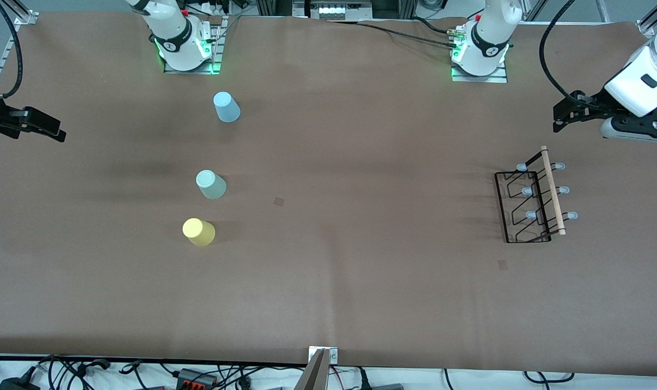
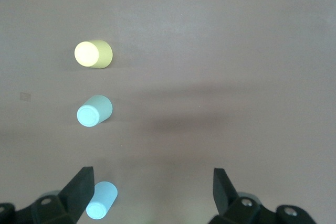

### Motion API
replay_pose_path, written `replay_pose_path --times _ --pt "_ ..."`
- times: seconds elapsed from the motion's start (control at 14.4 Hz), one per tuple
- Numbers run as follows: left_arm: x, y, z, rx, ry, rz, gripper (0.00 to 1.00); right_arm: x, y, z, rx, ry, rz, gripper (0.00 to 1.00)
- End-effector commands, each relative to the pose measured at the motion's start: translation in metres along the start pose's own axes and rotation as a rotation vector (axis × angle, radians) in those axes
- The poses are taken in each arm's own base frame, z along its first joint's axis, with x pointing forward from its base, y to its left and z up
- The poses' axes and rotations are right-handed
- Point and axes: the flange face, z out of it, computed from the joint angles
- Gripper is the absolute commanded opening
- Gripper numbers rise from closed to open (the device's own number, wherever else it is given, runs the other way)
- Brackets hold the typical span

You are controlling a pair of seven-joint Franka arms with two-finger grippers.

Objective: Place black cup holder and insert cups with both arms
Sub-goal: 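Reach the right gripper to the teal cup while the left gripper reaches the holder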

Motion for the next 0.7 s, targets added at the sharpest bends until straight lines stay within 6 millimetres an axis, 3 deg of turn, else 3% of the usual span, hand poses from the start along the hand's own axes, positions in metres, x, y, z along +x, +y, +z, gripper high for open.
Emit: replay_pose_path --times 0.0,0.21,0.42,0.49,0.63 --pt "0.003 0.002 -0.006 -0.006 -0.002 -0.009 1.0 -0.003 -0.001 0.0 0.01 -0.012 0.007 1.0" --pt "0.003 0.002 -0.005 -0.007 -0.004 -0.009 1.0 0.0 0.0 0.0 0.012 -0.007 0.004 1.0" --pt "0.003 0.002 -0.006 -0.007 -0.002 -0.01 1.0 0.015 -0.012 0.05 0.012 -0.149 -0.036 1.0" --pt "0.003 0.001 -0.006 -0.007 -0.002 -0.012 1.0 0.013 -0.015 0.055 0.011 -0.185 -0.036 1.0" --pt "0.004 0.0 -0.004 -0.008 -0.007 -0.013 1.0 0.012 -0.023 0.085 0.008 -0.245 -0.046 1.0"
